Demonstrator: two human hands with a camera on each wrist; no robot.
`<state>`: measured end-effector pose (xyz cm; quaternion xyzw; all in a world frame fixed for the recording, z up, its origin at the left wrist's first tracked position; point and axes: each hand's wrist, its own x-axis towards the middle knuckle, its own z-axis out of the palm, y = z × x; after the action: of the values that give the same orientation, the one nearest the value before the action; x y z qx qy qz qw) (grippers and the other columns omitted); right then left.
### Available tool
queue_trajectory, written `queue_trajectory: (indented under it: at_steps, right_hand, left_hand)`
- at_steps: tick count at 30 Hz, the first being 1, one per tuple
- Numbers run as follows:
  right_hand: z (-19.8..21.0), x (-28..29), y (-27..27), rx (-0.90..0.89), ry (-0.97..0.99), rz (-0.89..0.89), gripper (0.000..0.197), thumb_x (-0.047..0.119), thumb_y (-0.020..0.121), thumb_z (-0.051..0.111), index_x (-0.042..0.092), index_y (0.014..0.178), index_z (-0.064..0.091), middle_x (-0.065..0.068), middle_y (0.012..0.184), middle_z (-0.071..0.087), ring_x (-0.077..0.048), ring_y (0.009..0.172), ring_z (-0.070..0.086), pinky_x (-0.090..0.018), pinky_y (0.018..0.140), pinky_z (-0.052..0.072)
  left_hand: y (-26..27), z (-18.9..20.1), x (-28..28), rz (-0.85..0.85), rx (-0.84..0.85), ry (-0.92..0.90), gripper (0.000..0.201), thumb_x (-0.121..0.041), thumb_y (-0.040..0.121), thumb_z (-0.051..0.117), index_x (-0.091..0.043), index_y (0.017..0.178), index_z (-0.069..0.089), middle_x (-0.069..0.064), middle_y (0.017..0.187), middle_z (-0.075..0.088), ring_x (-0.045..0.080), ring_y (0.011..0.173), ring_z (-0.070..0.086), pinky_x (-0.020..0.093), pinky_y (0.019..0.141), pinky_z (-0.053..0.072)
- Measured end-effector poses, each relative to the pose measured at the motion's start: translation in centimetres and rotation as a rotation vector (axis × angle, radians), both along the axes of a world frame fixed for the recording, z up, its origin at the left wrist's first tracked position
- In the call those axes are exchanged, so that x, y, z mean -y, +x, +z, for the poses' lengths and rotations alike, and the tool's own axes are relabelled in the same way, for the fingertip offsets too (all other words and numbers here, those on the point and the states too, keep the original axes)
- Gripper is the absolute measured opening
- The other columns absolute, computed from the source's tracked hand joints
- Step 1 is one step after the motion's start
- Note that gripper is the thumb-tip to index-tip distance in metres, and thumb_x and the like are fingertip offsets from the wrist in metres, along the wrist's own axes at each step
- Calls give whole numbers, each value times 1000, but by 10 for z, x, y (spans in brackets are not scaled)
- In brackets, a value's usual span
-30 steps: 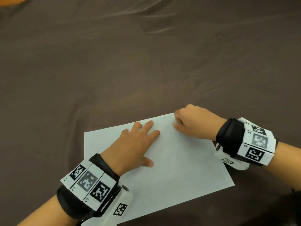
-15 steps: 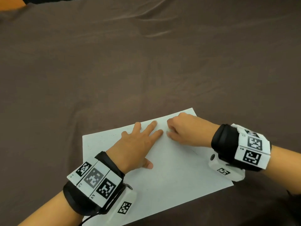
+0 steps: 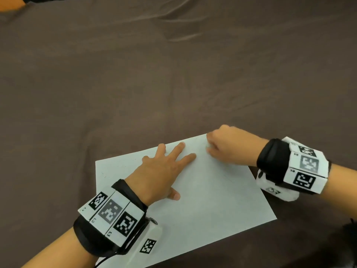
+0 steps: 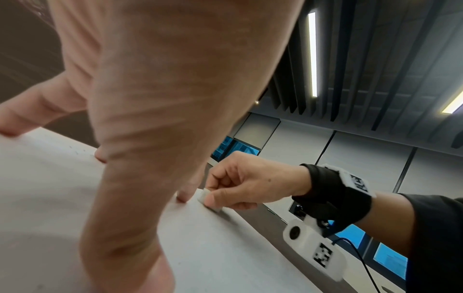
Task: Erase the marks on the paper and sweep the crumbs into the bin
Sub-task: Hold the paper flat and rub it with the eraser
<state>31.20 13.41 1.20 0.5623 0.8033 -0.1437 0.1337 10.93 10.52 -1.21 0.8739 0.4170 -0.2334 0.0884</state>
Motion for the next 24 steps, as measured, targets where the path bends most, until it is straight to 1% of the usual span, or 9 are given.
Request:
queue_trajectory:
  at_steps: [3, 5, 7, 10, 12, 14, 16, 21, 24]
  right_hand:
    - [-6, 16, -8, -23, -71, 93, 30, 30, 98, 40, 19, 71, 33, 3, 70, 32, -24, 72, 42, -29, 52, 25]
    - [-3, 4, 1, -30, -35, 26, 30, 30, 96, 42, 19, 68, 35, 0, 72, 37, -26, 72, 46, -29, 53, 28]
    - [2, -5, 7, -13, -1, -11, 26, 29, 96, 43, 16, 74, 39, -2, 75, 38, -27, 70, 47, -28, 50, 26]
    - [-5, 11, -6, -5, -45, 89, 31, 29, 98, 40, 21, 70, 29, 5, 70, 28, -24, 70, 40, -24, 48, 20]
    - [-7, 16, -9, -42, -81, 130, 36, 29, 97, 41, 24, 65, 25, 5, 69, 29, -25, 72, 43, -27, 50, 23]
    - [-1, 3, -1, -37, -72, 42, 35, 29, 95, 44, 22, 65, 29, 3, 70, 34, -26, 72, 48, -28, 51, 28]
    - [5, -7, 5, -26, -32, -10, 31, 26, 94, 45, 18, 67, 34, 0, 71, 37, -25, 66, 46, -29, 51, 30]
    - [-4, 14, -10, -17, -101, 120, 34, 26, 97, 41, 22, 66, 27, 4, 71, 31, -21, 68, 42, -25, 49, 23]
    - [3, -4, 3, -39, -65, -3, 29, 25, 95, 44, 17, 68, 35, 1, 71, 38, -20, 61, 44, -27, 48, 28]
  left_hand:
    - [1, 0, -1, -3, -3, -3, 100, -50, 87, 66, -40, 153, -10, -6, 159, -17, 31, 135, 15, 42, 95, 47]
    - [1, 1, -1, -4, -5, -4, 100, -49, 87, 66, -40, 152, -10, -6, 158, -17, 31, 134, 16, 41, 95, 47]
    - [1, 1, -1, 1, -6, -8, 100, -49, 87, 66, -40, 152, -10, -5, 158, -16, 31, 135, 16, 42, 95, 47]
    - [1, 0, 0, 3, -8, -10, 100, -48, 87, 66, -40, 152, -10, -5, 159, -17, 31, 136, 14, 42, 96, 46]
    - [1, 0, 0, 3, -9, -9, 100, -48, 87, 66, -41, 152, -10, -6, 159, -18, 32, 136, 14, 42, 96, 45]
    - [1, 1, 0, 13, -1, -23, 100, -47, 87, 67, -41, 152, -9, -6, 159, -17, 31, 136, 13, 43, 97, 44]
    - [1, 2, 0, 20, 5, -35, 100, -46, 87, 67, -42, 152, -9, -7, 159, -17, 31, 136, 13, 43, 98, 43]
    - [0, 2, 1, 20, 11, -32, 100, -45, 87, 67, -42, 152, -8, -9, 159, -19, 31, 137, 13, 44, 100, 42]
    - [1, 2, 0, 18, 14, -26, 100, -45, 88, 68, -42, 152, -9, -8, 159, -18, 31, 137, 12, 44, 100, 42]
